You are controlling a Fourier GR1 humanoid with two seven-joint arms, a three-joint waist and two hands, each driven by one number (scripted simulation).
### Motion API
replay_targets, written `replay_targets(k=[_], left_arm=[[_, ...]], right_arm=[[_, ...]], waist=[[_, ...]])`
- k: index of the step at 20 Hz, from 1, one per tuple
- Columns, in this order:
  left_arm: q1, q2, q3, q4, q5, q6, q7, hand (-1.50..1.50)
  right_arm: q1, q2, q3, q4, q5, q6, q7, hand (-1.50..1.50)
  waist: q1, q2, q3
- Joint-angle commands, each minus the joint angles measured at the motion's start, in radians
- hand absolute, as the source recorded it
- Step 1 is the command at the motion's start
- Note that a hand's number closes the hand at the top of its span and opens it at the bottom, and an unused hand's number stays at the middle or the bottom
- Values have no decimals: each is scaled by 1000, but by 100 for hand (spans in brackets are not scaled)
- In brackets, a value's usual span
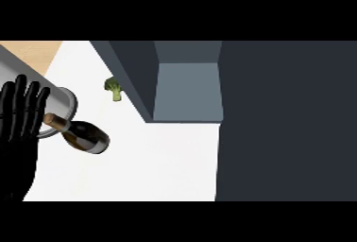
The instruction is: Pick up the wine, place it into the cabinet and close the cabinet
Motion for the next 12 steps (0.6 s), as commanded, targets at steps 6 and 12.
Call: replay_targets(k=[6, 12], left_arm=[[-314, 69, 159, 372, 96, -30, -1, -150], [-372, -51, 35, 261, 134, 73, 341, -150]], right_arm=[[225, 36, 53, -171, -2, 18, -35, -150], [240, -56, 180, -227, -185, 216, 116, -150]], waist=[[-42, -5, -25], [-25, -9, -23]])
